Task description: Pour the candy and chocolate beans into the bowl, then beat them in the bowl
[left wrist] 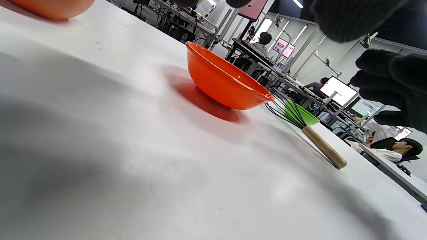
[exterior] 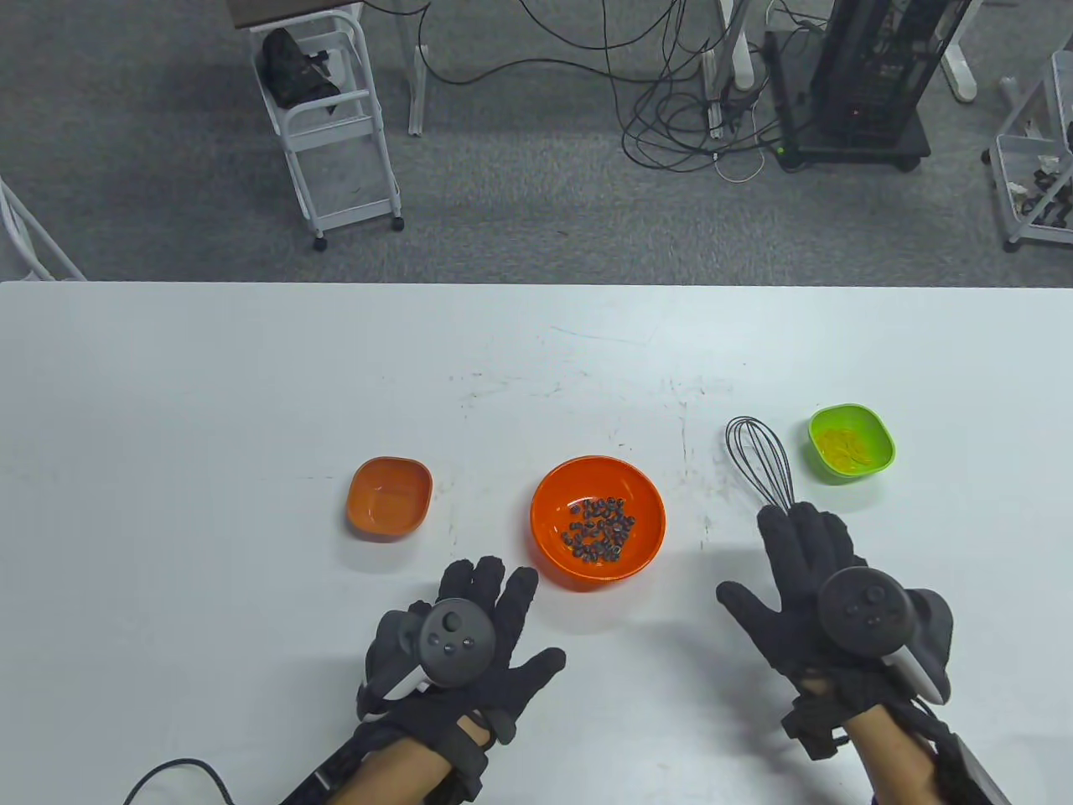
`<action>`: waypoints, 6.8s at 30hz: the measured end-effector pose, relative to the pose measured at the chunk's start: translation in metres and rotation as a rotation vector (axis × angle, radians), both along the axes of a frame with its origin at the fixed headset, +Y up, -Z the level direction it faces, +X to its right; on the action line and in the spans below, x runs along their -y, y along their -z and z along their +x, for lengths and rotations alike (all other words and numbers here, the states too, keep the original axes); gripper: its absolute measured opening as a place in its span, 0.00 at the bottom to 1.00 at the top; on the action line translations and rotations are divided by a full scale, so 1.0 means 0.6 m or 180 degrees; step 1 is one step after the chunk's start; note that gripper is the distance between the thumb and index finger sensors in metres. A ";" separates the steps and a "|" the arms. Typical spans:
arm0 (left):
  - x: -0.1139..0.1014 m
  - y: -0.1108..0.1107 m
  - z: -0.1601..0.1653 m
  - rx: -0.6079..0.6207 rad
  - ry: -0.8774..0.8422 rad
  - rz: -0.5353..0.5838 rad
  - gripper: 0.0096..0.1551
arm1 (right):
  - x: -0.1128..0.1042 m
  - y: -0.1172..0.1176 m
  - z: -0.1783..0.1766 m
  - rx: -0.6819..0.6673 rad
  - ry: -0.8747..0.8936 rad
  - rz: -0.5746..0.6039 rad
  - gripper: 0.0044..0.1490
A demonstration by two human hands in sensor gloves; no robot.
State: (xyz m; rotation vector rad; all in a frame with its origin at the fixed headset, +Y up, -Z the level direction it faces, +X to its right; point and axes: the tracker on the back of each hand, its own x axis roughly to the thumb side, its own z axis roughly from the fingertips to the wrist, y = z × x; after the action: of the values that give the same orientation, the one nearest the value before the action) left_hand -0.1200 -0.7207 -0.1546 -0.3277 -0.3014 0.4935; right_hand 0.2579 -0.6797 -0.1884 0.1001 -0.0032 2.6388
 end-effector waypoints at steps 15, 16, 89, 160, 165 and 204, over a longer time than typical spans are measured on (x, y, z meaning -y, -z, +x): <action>-0.008 -0.006 -0.001 -0.0004 -0.0043 0.0069 0.54 | 0.025 0.203 0.187 0.1178 0.0448 -0.0237 0.57; -0.008 -0.006 -0.001 -0.0003 -0.0043 0.0065 0.54 | 0.032 0.217 0.198 0.1266 0.0529 -0.0325 0.57; -0.015 0.003 -0.025 -0.0094 -0.0414 0.0065 0.53 | 0.020 0.235 -0.165 0.0790 0.0188 -0.0163 0.26; -0.008 0.009 -0.024 -0.0065 -0.0336 -0.0086 0.53 | 0.021 0.247 0.027 0.1286 0.0262 -0.0122 0.24; -0.007 0.009 -0.024 -0.0048 -0.0329 -0.0082 0.53 | 0.029 0.263 0.114 0.1725 0.0306 -0.0158 0.25; -0.007 -0.003 -0.008 0.0134 -0.0225 -0.0057 0.54 | 0.120 0.250 0.237 0.2719 -0.0276 -0.0428 0.36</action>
State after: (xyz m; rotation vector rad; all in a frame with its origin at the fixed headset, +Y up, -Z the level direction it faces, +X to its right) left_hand -0.1246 -0.7166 -0.1526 -0.3461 -0.3505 0.5594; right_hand 0.4001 -0.7515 -0.3387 -1.0797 -0.1097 2.5455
